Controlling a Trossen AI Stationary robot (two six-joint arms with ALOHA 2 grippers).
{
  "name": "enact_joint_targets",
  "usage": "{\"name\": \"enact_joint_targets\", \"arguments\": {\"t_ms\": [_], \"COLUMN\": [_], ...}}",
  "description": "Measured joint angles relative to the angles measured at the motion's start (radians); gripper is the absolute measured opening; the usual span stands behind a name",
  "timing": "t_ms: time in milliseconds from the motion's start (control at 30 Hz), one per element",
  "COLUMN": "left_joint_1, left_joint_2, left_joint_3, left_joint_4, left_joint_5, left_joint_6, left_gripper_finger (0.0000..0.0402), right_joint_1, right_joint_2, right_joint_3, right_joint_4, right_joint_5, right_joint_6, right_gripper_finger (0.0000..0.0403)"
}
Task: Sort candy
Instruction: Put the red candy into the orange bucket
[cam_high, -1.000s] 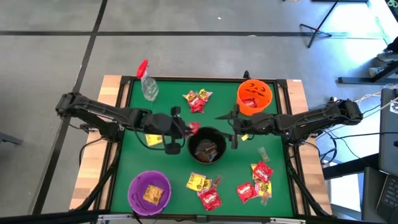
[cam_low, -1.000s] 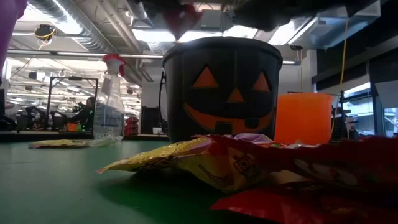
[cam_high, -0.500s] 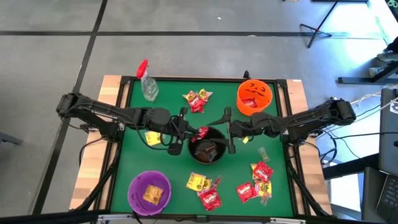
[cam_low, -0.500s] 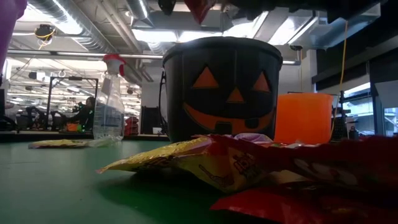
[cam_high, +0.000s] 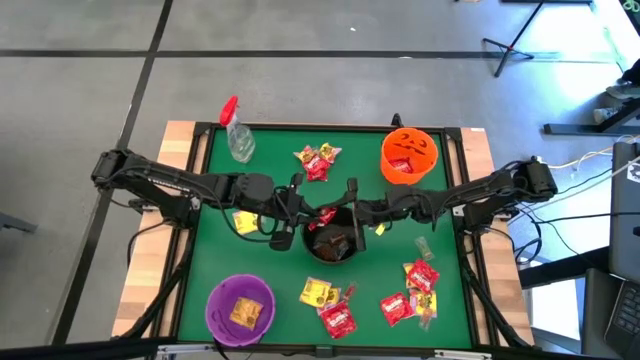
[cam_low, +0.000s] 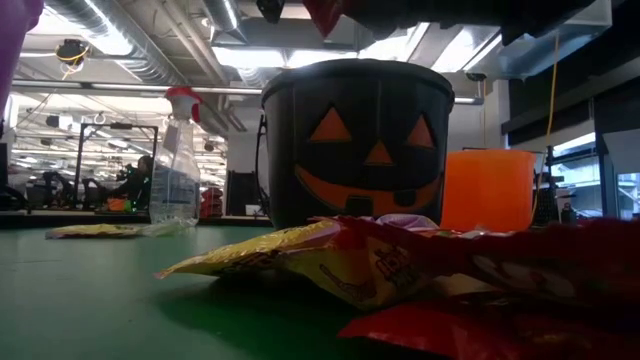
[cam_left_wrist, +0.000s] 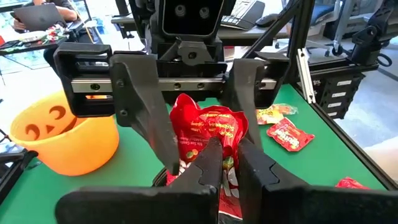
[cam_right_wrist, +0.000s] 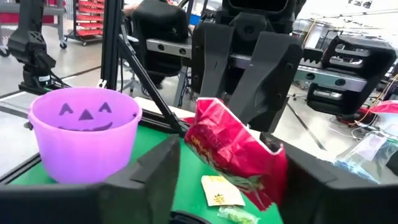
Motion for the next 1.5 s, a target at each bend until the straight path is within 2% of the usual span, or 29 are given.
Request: {"name": "enact_joint_targets", "arguments": {"t_ms": [300, 467, 600, 800, 1067, 1233, 1367, 1500], "left_joint_1": [0.0, -0.001, 0.0, 0.001, 0.0, 0.001, -0.012, -0.016], "left_joint_2": [0.0, 0.0, 0.0, -0.001, -0.072, -0.142, -0.184, -0.212], "left_joint_3": [0.0, 0.0, 0.0, 0.0, 0.0, 0.0, 0.0, -0.002], "left_joint_4": [-0.014, -0.018, -0.018, -0.005, -0.03, -0.089, -0.091, -0.146], "left_joint_5": [-0.001, -0.022, -0.058, -0.086, -0.141, -0.228, -0.244, -0.27], "left_joint_6": [0.0, -0.011, -0.047, -0.049, -0.046, -0.05, -0.048, -0.045], "left_gripper_finger": [0.0014, 0.0016, 0.0039, 0.0098, 0.016, 0.0168, 0.0166, 0.0165], "right_joint_1": [0.0, 0.0, -0.001, 0.0, 0.0, 0.0, -0.005, -0.048], "right_joint_2": [0.0, -0.001, -0.002, -0.005, -0.046, -0.103, -0.154, -0.214], "right_joint_3": [0.0, 0.0, 0.0, 0.0, 0.0, 0.0, 0.0, 0.0], "right_joint_4": [-0.029, -0.046, -0.046, -0.055, -0.154, -0.22, -0.261, -0.364], "right_joint_5": [0.007, 0.012, 0.037, 0.068, 0.19, 0.292, 0.409, 0.426], "right_joint_6": [-0.044, -0.048, -0.048, -0.047, -0.047, -0.047, -0.049, -0.044], "right_gripper_finger": [0.0067, 0.0016, 0.0018, 0.0057, 0.0036, 0.0027, 0.0036, 0.0041]}}
